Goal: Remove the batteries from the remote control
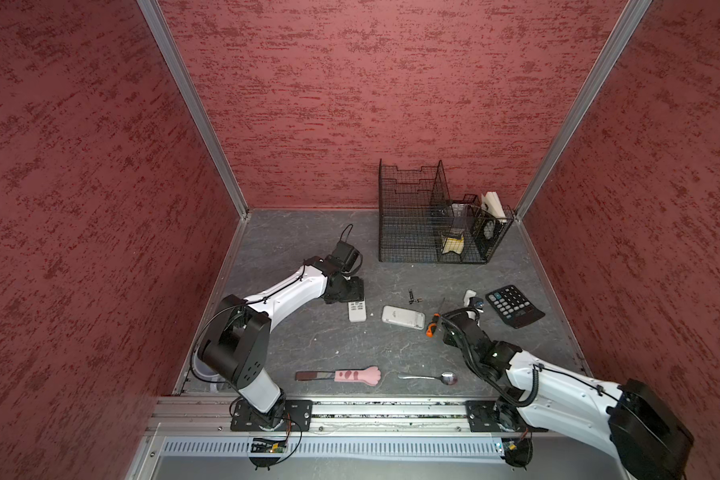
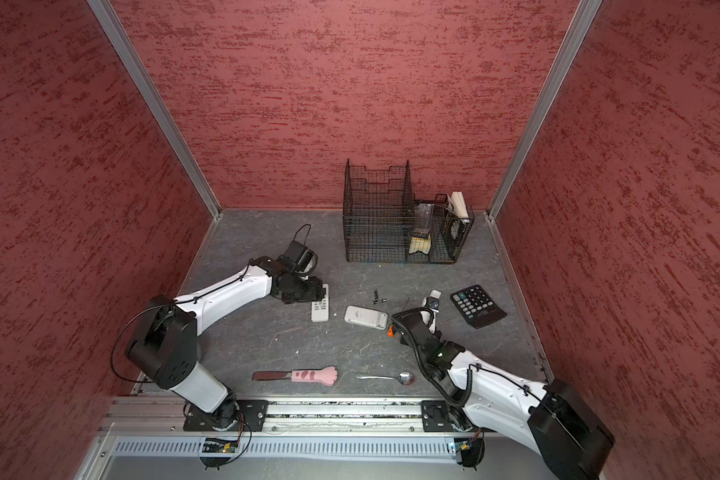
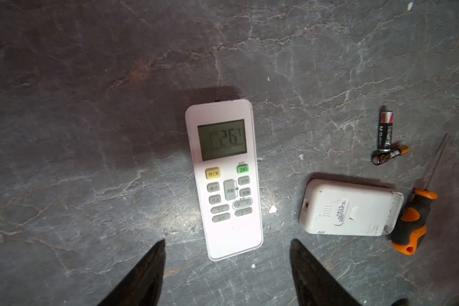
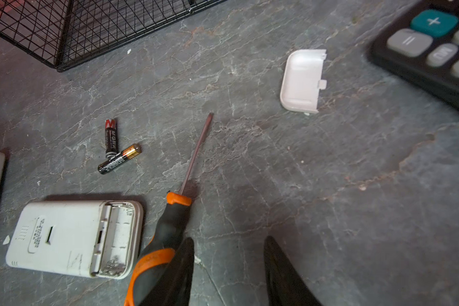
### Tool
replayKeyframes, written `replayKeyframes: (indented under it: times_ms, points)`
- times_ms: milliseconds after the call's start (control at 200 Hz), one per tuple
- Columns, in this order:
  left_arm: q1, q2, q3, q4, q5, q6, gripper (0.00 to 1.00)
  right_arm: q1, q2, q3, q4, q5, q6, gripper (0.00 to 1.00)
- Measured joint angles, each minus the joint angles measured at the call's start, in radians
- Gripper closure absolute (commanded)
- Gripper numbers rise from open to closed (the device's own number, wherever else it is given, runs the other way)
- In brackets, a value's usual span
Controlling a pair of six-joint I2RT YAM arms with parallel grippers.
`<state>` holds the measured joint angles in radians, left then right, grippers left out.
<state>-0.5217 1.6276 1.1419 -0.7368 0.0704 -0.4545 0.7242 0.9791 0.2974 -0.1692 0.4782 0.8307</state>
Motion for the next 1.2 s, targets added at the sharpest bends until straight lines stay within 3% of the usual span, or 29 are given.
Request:
replayKeyframes:
  times_ms: [341, 807, 957, 1122, 1202]
  points:
    - [-0.035, 0.187, 0.101, -0.023, -0.069, 0.000, 0.22, -0.001, -0.079, 0.170, -0.076, -0.012, -0.069, 0.46]
    - [-0.106, 0.397, 0.283, -0.055, -0.213, -0.005, 0.29, -0.001, -0.135, 0.194, -0.114, -0.040, -0.127, 0.45]
    - [-0.106, 0.424, 0.316, -0.063, -0.243, -0.011, 0.41, -0.001, -0.142, 0.194, -0.116, -0.040, -0.132, 0.45]
    - [-0.106, 0.430, 0.325, -0.069, -0.267, -0.015, 0.65, -0.001, -0.140, 0.193, -0.116, -0.042, -0.134, 0.48]
    - [-0.102, 0.428, 0.320, -0.063, -0.266, -0.017, 0.72, -0.001, -0.134, 0.194, -0.113, -0.051, -0.138, 0.49]
